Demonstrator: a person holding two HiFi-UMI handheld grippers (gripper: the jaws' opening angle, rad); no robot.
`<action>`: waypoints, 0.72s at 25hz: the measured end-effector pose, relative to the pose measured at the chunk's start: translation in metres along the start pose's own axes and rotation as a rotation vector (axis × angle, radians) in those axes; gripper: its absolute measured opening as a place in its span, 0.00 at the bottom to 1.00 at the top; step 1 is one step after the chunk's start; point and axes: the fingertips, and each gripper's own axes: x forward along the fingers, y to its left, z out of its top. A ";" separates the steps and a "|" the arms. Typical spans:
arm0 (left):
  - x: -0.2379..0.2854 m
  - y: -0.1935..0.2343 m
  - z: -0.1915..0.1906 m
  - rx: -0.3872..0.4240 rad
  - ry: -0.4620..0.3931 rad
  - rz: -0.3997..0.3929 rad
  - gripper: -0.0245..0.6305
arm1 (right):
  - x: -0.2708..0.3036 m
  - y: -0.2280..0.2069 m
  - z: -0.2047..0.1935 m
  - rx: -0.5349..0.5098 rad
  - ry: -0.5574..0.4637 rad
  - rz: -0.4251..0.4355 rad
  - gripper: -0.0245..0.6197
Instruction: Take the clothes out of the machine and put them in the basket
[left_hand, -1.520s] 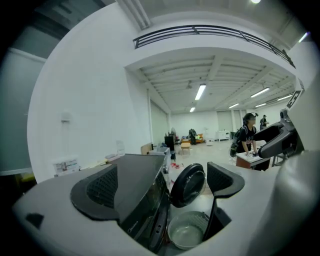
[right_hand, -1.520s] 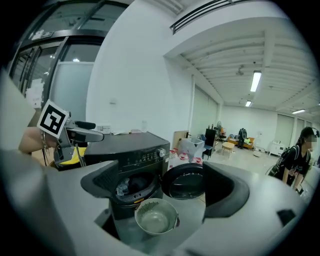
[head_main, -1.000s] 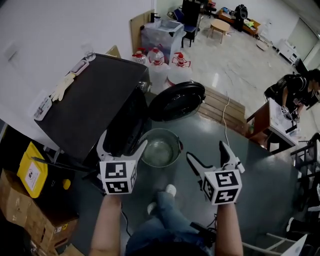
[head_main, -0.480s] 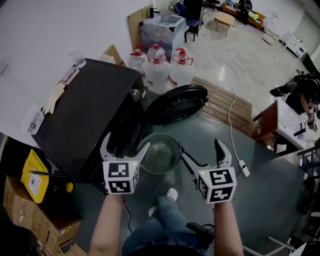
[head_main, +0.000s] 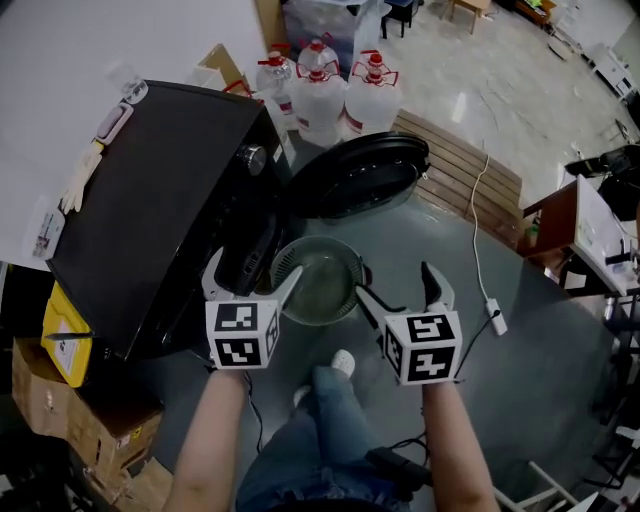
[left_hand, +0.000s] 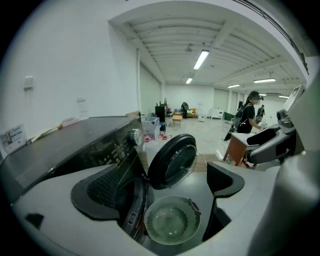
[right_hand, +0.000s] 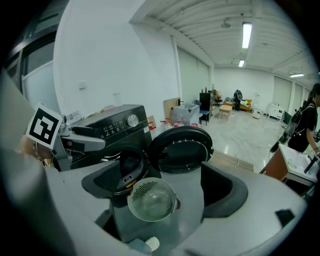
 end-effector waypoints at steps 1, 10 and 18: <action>0.006 -0.002 -0.005 -0.005 0.011 -0.002 0.89 | 0.005 -0.002 -0.006 0.004 0.017 0.004 0.82; 0.040 -0.011 -0.068 -0.037 0.116 -0.034 0.89 | 0.038 -0.007 -0.064 0.080 0.116 0.012 0.82; 0.076 -0.012 -0.138 -0.063 0.194 -0.088 0.89 | 0.081 0.008 -0.130 0.230 0.164 0.012 0.82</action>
